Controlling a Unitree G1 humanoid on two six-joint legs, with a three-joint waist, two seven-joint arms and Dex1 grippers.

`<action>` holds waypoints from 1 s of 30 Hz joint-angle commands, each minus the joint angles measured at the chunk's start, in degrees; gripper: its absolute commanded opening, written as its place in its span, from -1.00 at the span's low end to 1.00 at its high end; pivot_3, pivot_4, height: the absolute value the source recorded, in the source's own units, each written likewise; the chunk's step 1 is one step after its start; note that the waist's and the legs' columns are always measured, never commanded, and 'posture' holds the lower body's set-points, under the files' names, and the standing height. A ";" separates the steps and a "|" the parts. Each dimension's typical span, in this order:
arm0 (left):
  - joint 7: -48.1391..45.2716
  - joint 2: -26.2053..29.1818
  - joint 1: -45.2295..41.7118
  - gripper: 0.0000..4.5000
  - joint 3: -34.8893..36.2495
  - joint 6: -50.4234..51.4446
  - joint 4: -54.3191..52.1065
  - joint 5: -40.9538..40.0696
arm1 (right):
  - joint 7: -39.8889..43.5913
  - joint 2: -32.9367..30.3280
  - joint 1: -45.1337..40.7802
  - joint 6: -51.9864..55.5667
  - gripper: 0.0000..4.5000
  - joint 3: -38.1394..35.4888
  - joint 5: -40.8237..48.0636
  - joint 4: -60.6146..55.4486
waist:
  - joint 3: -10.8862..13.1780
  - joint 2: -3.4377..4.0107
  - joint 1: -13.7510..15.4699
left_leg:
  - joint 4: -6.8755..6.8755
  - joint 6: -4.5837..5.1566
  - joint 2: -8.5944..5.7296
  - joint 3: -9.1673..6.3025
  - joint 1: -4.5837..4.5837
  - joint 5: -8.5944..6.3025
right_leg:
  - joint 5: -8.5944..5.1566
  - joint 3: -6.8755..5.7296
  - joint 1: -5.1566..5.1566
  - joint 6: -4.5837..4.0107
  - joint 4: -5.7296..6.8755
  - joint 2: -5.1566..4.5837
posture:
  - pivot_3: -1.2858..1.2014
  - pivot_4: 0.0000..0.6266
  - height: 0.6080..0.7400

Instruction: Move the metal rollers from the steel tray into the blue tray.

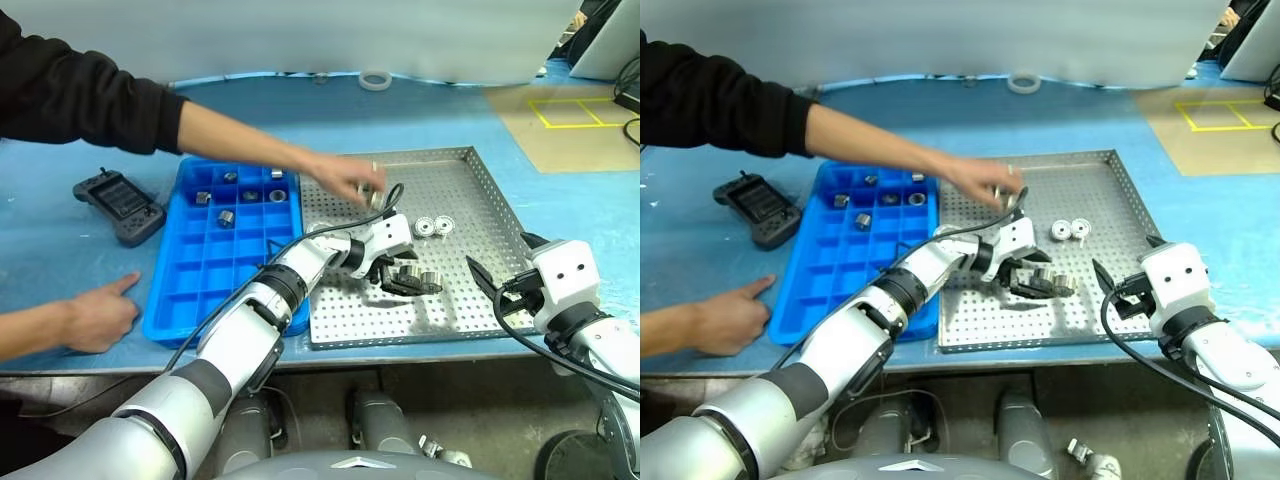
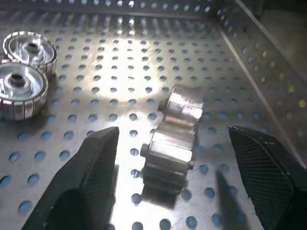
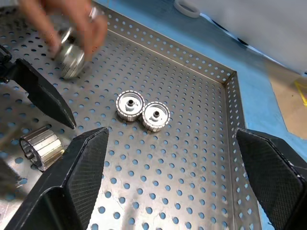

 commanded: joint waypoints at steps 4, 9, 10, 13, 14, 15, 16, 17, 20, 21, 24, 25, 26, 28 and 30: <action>4.70 -5.26 -2.76 0.71 2.02 -1.63 4.17 2.06 | -1.45 0.65 -0.01 -1.26 1.00 -1.95 -1.33 -2.19 | 0.00 -0.01 -0.72 | 0.07 0.01 -0.01 -0.02 0.01 -0.01 | 0.01 -0.01 0.06 0.01 0.00 -0.01 | -0.42 -0.52 1.00; 3.62 -6.07 -2.28 0.64 3.62 -2.62 4.30 1.43 | -1.90 0.99 0.00 -1.12 1.00 -1.09 -1.90 -2.71 | 0.00 -0.01 -1.72 | 0.10 0.03 -0.02 -0.03 0.02 -0.03 | 0.01 -0.02 0.11 0.01 -0.03 -0.02 | -0.42 -0.52 1.00; 3.67 -6.08 -2.03 0.55 3.90 -3.24 4.18 1.35 | -1.96 1.06 0.02 -1.09 1.00 -0.88 -2.06 -2.82 | 0.00 -0.01 -1.80 | 0.10 0.03 -0.02 -0.03 0.02 -0.03 | 0.01 -0.02 0.10 0.01 -0.04 -0.01 | -0.42 -0.52 1.00; 4.92 -6.11 -1.65 0.34 4.53 -3.88 4.32 1.50 | -2.14 1.13 -0.26 -0.96 1.00 -0.39 -2.38 -2.86 | 0.00 -0.01 -1.91 | 0.10 0.04 -0.02 -0.04 -0.05 -0.02 | 0.01 -0.05 0.05 0.01 -0.04 -0.01 | -0.42 -0.52 1.00; 4.29 -6.15 -1.51 0.34 4.90 -3.81 4.32 1.14 | -2.20 1.10 -0.37 -0.90 1.00 -0.23 -2.48 -2.89 | 0.00 -0.01 -1.95 | 0.10 0.05 -0.02 -0.04 -0.07 -0.03 | 0.01 -0.05 0.02 0.01 -0.04 -0.01 | -0.42 -0.52 1.00; 3.11 -6.11 -1.40 0.34 5.12 -3.50 4.27 0.84 | -2.26 1.04 -0.48 -0.88 1.00 -0.07 -2.59 -2.85 | 0.00 -0.01 -1.99 | 0.10 0.06 -0.02 -0.05 -0.10 -0.03 | 0.01 -0.06 0.01 0.01 -0.04 -0.02 | -0.41 -0.52 1.00; 2.24 -6.01 -1.29 0.34 5.24 -3.35 4.20 0.73 | -2.26 0.96 -0.60 -0.94 1.00 0.01 -2.65 -2.71 | 0.00 -0.01 -2.02 | 0.10 0.07 -0.02 -0.05 -0.11 -0.03 | 0.01 -0.06 0.00 0.01 -0.05 -0.02 | -0.41 -0.52 1.00; 2.22 -5.87 -1.24 0.27 5.29 -3.31 4.20 0.89 | -2.24 0.87 -0.81 -0.99 1.00 -0.01 -2.65 -2.46 | 0.00 -0.01 -2.03 | 0.10 0.07 -0.02 -0.05 -0.11 -0.04 | 0.01 -0.06 0.00 0.01 -0.06 -0.02 | -0.41 -0.52 1.00; 3.44 -5.75 -1.33 -0.06 6.12 -3.58 4.20 0.88 | -2.07 0.61 -1.51 -1.19 1.00 0.13 -2.77 -1.75 | 0.00 -0.01 -2.19 | 0.10 0.08 -0.02 -0.05 -0.11 -0.04 | 0.01 -0.07 0.00 0.01 -0.06 -0.02 | -0.40 -0.52 1.00; 3.82 -5.77 -1.49 -0.06 6.77 -3.45 4.12 0.44 | -2.01 0.60 -1.82 -1.25 1.00 0.46 -2.84 -1.57 | 0.00 -0.01 -2.24 | 0.10 0.08 -0.02 -0.05 -0.11 -0.04 | 0.01 -0.07 0.01 0.01 -0.06 -0.02 | -0.40 -0.52 1.00; 1.20 -5.47 -1.52 -0.06 8.04 -2.71 3.17 -0.90 | -1.77 0.49 -2.94 -1.42 1.00 1.78 -3.14 -1.06 | 0.01 -0.01 -2.44 | 0.11 0.07 -0.02 -0.05 -0.11 -0.04 | 0.01 -0.08 0.01 0.01 -0.06 -0.02 | -0.39 -0.52 1.00; 0.23 -5.27 -1.42 -0.06 8.57 -2.46 2.61 -1.49 | -1.72 0.38 -3.46 -1.44 1.00 2.23 -3.26 -0.86 | 0.01 -0.01 -2.52 | 0.11 0.07 -0.02 -0.06 -0.12 -0.04 | 0.01 -0.08 0.01 0.01 -0.06 -0.02 | -0.38 -0.52 1.00; -0.29 -4.94 -1.46 -0.06 9.12 -2.21 2.12 -1.98 | -1.55 0.17 -4.20 -1.54 1.00 2.48 -3.25 -0.42 | 0.01 -0.01 -2.57 | 0.11 0.07 -0.02 -0.06 -0.13 -0.04 | 0.01 -0.08 0.00 0.01 -0.06 -0.02 | -0.38 -0.52 1.00; -0.75 -4.11 -1.70 -0.27 10.34 -1.79 1.10 -2.97 | -1.02 -0.18 -5.71 -1.66 1.00 2.90 -2.87 0.37 | 0.01 -0.01 -2.63 | 0.11 0.08 -0.02 -0.06 -0.13 -0.04 | 0.01 -0.08 0.00 0.01 -0.06 -0.02 | -0.37 -0.52 1.00; -2.56 -2.88 -2.33 -0.27 12.49 0.79 -0.74 -5.35 | 0.27 -0.63 -7.08 -1.63 1.00 3.97 -2.08 0.67 | 0.01 -0.01 -2.67 | 0.11 0.08 -0.02 -0.06 -0.14 -0.04 | 0.01 -0.08 0.00 0.01 -0.06 -0.03 | -0.36 -0.52 1.00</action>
